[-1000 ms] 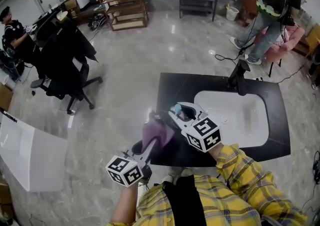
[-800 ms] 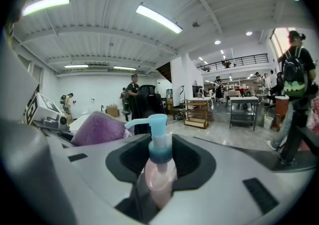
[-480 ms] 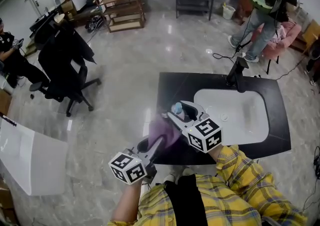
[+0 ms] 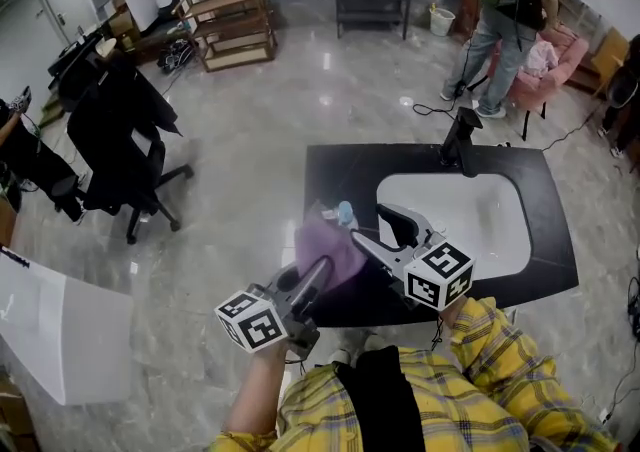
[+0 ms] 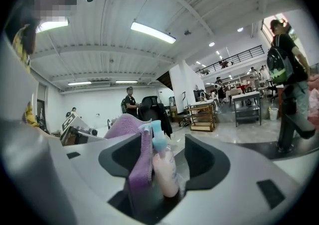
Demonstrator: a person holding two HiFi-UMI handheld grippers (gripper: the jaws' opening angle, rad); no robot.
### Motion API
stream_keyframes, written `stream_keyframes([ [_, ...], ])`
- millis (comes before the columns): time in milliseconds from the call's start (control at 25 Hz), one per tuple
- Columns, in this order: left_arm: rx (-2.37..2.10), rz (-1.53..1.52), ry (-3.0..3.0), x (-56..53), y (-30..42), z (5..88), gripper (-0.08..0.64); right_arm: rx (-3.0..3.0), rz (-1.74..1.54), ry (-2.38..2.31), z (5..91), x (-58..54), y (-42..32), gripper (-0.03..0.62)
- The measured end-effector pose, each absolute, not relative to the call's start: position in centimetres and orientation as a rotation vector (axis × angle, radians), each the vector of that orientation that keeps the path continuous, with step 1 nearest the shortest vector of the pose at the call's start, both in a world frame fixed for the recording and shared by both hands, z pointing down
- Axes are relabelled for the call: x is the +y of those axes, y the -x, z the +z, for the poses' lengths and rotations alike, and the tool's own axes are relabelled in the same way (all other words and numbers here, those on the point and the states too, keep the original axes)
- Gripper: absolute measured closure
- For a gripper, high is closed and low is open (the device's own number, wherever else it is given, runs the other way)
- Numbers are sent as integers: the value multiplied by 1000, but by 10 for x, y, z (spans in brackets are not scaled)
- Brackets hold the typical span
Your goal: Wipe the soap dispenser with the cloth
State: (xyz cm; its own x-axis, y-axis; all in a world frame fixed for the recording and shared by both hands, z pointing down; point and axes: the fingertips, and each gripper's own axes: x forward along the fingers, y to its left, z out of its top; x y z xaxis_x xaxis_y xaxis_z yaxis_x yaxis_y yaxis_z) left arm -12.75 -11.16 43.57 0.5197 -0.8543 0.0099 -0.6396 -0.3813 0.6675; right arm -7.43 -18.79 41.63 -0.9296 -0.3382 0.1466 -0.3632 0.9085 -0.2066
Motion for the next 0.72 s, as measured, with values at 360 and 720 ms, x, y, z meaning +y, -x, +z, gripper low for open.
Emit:
stream_keyframes([
  [360,-1254,-328,-2048,-125,134,474,483,-2940,371,-608,421,-187,51,350],
  [720,-1409,16,-2022,-136,139,502,483,-2906,397,-618,433,-184,42,350],
])
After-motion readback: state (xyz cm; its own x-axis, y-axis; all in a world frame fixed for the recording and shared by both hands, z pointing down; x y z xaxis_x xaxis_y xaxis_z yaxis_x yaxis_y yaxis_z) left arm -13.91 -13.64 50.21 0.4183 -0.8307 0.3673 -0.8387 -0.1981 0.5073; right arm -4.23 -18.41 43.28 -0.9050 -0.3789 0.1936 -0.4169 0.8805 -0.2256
